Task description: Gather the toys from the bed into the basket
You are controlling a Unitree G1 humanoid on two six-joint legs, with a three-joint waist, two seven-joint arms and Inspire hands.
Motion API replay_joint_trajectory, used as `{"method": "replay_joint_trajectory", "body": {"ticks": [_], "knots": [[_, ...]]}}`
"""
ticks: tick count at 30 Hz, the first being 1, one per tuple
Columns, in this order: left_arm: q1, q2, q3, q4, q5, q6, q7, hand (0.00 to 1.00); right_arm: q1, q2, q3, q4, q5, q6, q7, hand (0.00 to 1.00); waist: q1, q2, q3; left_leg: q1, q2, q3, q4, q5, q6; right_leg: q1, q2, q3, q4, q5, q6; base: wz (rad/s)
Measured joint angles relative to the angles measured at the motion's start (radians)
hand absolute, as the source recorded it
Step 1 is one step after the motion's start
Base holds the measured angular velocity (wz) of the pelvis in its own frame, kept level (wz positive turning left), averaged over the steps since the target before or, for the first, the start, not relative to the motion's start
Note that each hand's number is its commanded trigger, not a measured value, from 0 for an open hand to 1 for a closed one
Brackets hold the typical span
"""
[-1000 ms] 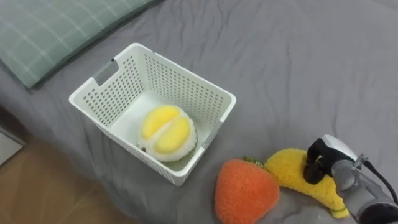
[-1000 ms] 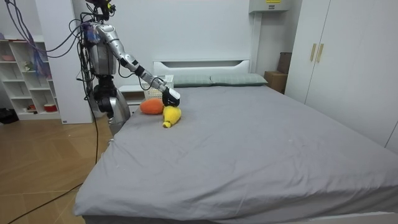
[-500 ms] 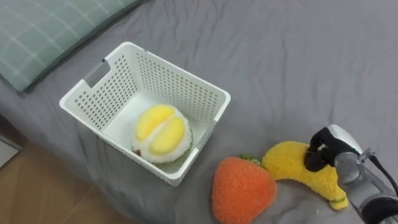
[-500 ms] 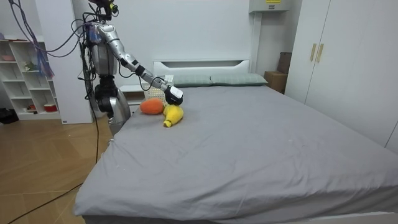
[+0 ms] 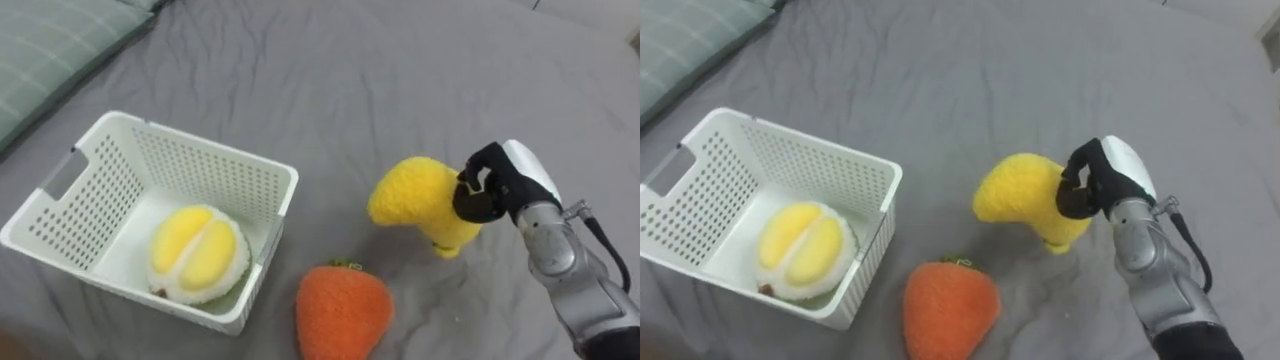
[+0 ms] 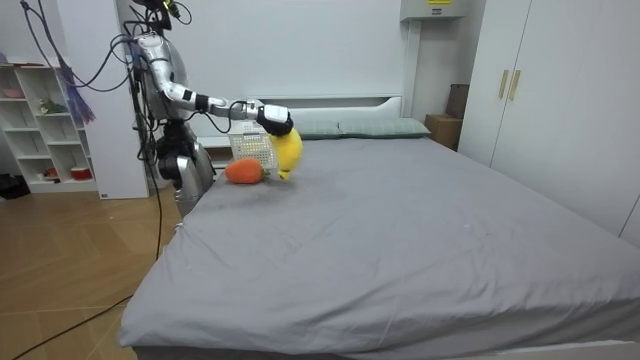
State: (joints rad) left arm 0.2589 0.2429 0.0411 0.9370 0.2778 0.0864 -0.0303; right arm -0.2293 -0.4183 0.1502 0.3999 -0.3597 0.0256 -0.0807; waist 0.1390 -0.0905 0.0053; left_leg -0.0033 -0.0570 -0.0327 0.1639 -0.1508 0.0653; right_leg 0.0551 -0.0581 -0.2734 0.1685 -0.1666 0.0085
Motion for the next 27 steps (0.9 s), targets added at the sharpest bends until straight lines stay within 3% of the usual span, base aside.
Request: {"method": "replay_joint_trajectory", "body": {"ticks": [6,14,23,27], "knots": [[-0.006,-0.003,0.017,-0.006,0.001,-0.001,0.000,0.00,0.000,0.000,-0.014,-0.127,0.009,0.001,0.010,1.00,-0.018,0.001,-0.0033,0.037,0.006,0.011,0.001,-0.006,-0.001,0.035,0.006,0.024,0.002,0.001,-0.001,-0.07],[-0.004,-0.007,0.036,-0.008,0.032,0.003,-0.001,0.00,-0.001,-0.001,-0.048,-0.271,0.001,0.001,0.049,1.00,-0.024,0.003,-0.0041,0.049,0.007,0.010,0.006,-0.008,-0.004,0.049,0.008,0.023,0.003,0.001,-0.002,0.00],[-0.005,-0.009,0.036,-0.014,0.067,0.018,-0.001,0.00,-0.035,-0.012,-0.063,-0.363,-0.015,0.032,0.077,1.00,-0.011,0.006,-0.0018,0.049,0.007,0.011,0.002,-0.008,-0.003,0.046,0.008,0.022,0.002,0.001,-0.002,0.00],[0.001,-0.032,0.037,-0.018,0.117,0.018,-0.001,0.00,-0.036,-0.012,-0.063,-0.402,-0.070,0.042,0.096,1.00,0.008,0.000,0.0014,0.049,0.006,0.005,0.002,-0.009,-0.003,0.050,0.008,0.013,0.000,0.001,-0.001,0.04]]}}
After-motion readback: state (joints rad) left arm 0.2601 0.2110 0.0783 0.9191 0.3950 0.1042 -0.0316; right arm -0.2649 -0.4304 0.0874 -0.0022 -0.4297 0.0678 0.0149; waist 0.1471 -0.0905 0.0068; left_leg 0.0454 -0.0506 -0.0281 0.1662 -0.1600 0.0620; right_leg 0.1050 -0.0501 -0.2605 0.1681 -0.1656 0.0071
